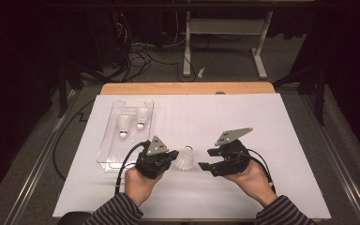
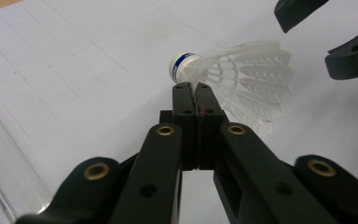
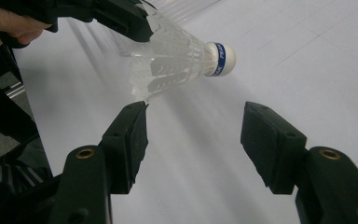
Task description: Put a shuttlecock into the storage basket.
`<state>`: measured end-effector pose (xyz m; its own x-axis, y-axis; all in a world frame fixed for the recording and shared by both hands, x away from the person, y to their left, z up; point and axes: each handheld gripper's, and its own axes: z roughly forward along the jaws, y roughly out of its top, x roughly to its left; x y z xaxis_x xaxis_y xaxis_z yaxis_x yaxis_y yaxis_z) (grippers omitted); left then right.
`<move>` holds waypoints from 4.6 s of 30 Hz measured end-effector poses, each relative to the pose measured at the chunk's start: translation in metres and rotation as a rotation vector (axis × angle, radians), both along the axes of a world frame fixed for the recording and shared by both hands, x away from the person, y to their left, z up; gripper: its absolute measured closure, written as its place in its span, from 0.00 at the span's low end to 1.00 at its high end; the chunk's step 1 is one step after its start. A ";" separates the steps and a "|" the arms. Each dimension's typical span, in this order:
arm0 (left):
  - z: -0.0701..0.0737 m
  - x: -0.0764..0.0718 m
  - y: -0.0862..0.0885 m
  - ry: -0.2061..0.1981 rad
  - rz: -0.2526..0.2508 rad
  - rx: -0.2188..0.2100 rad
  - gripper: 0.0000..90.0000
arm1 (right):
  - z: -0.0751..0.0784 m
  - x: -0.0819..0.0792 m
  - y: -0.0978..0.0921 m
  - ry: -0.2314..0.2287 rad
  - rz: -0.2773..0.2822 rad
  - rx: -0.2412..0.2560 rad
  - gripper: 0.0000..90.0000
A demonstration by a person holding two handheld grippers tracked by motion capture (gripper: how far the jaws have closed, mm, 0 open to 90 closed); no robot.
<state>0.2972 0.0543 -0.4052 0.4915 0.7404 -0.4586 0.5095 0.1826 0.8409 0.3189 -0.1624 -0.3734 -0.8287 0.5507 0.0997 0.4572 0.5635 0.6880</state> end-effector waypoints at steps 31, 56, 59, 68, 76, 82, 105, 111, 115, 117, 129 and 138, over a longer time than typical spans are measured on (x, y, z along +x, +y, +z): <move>0.017 -0.008 0.015 -0.001 -0.044 -0.075 1.00 | -0.015 -0.032 -0.081 -0.188 -0.102 0.235 0.38; 0.033 -0.005 0.038 -0.005 -0.019 -0.140 1.00 | -0.043 -0.040 -0.128 -0.290 -0.224 0.376 0.29; 0.035 -0.005 0.042 -0.005 -0.015 -0.145 1.00 | -0.046 -0.041 -0.130 -0.298 -0.230 0.375 0.29; 0.040 -0.002 0.052 -0.006 0.005 -0.172 1.00 | -0.051 -0.041 -0.130 -0.295 -0.241 0.356 0.29; 0.047 0.001 0.063 -0.018 0.024 -0.187 1.00 | -0.054 -0.039 -0.133 -0.272 -0.267 0.373 0.29; 0.055 0.005 0.074 -0.031 0.056 -0.198 1.00 | -0.053 -0.040 -0.133 -0.284 -0.267 0.373 0.28; 0.061 0.023 0.108 -0.046 0.167 -0.185 1.00 | -0.053 -0.040 -0.131 -0.292 -0.266 0.367 0.28; 0.059 0.028 0.117 -0.052 0.201 -0.184 1.00 | -0.053 -0.040 -0.131 -0.292 -0.266 0.369 0.28; 0.058 0.031 0.121 -0.055 0.221 -0.184 1.00 | -0.053 -0.040 -0.131 -0.290 -0.265 0.368 0.28; 0.057 0.032 0.122 -0.060 0.231 -0.173 1.00 | -0.053 -0.040 -0.131 -0.290 -0.264 0.369 0.28; 0.048 0.042 0.132 -0.057 0.279 -0.158 1.00 | -0.053 -0.040 -0.131 -0.289 -0.265 0.370 0.28; 0.041 0.052 0.137 -0.041 0.319 -0.148 0.99 | -0.053 -0.040 -0.131 -0.289 -0.264 0.371 0.28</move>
